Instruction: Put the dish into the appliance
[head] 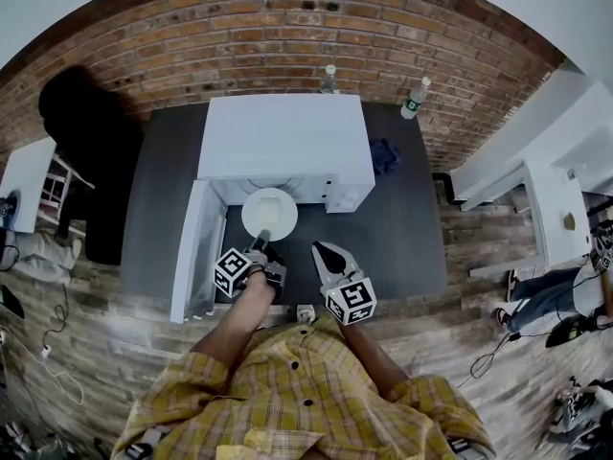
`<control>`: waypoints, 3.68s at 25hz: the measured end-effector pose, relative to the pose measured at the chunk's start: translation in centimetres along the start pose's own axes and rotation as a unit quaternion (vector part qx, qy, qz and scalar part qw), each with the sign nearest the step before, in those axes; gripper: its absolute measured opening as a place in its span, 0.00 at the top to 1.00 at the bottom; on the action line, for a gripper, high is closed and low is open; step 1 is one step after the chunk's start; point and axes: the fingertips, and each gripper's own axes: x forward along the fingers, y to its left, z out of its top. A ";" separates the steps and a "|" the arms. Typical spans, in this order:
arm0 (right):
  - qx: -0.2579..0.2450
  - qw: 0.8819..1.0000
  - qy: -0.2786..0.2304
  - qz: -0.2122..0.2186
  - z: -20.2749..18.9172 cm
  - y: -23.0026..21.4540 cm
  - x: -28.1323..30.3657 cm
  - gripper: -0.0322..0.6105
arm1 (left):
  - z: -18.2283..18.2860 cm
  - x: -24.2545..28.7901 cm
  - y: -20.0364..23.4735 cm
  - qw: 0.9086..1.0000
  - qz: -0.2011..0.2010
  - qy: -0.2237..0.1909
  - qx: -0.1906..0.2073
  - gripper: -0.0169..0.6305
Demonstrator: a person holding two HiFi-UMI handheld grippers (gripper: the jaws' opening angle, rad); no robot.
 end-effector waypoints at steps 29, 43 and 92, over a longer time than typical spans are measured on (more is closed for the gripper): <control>-0.007 1.000 0.022 -0.012 -0.6 -1.1 1.0 0.95 | 3.7 9.6 2.9 0.999 0.014 -0.033 -0.004 0.96; 0.004 1.000 0.026 -0.009 -1.1 -1.6 1.6 0.95 | 4.2 11.2 3.8 0.998 0.033 -0.043 -0.022 0.96; 0.011 1.000 0.023 0.007 -0.6 -1.0 0.6 0.95 | 2.3 10.7 3.5 0.998 0.014 0.016 -0.051 0.79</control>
